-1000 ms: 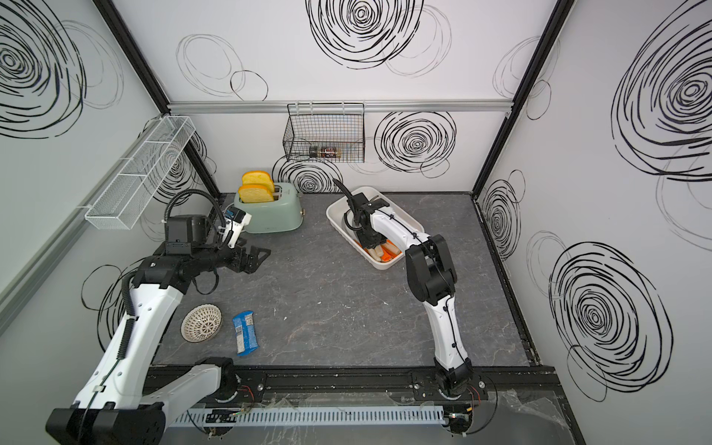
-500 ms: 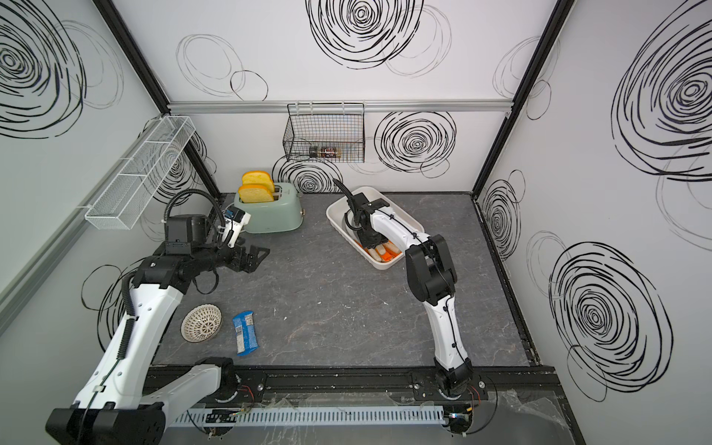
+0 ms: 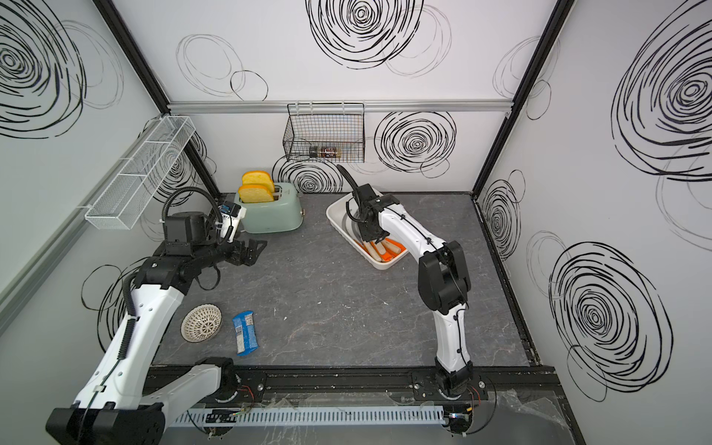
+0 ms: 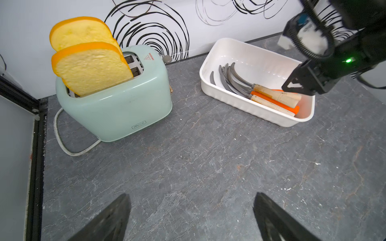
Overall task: Put small sickles into storage boxes
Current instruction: Place the sickle in the storage box, then reset both arms
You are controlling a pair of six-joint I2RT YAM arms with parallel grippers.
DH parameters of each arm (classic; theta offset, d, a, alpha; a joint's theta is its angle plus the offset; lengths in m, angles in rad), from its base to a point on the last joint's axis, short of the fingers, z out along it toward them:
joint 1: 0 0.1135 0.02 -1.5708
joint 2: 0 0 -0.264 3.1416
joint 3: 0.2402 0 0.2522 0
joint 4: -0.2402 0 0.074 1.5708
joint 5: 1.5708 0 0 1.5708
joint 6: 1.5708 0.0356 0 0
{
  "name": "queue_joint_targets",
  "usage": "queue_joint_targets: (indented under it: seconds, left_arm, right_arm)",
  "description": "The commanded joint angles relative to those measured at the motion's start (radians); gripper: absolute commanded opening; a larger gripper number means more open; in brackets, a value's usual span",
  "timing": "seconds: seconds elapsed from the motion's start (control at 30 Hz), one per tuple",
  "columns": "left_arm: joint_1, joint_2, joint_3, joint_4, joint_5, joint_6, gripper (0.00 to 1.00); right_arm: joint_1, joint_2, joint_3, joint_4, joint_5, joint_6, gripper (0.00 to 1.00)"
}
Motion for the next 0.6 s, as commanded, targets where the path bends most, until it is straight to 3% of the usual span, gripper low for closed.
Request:
queue_joint_targets:
  seconds: [0.0,0.23,0.37,0.57]
  left_arm:
    - [-0.005,-0.012,-0.021,0.117,-0.034,-0.052,0.96]
    - [-0.009,0.02,-0.016,0.181,-0.06,-0.121,0.96]
    - [-0.019,0.007,-0.052,0.256,-0.082,-0.141,0.96]
    - [-0.053,-0.027,-0.158,0.42,-0.135,-0.148,0.96]
  right_arm:
    - [-0.037,-0.099,-0.043,0.072,-0.093,0.033,0.41]
    - [-0.119,-0.398,-0.375,0.384,-0.305,0.061,0.43]
    - [-0.166,-0.572,-0.559,0.532,-0.335,0.055,0.46]
    - [-0.233,-0.78,-0.758,0.667,-0.362,0.057,0.6]
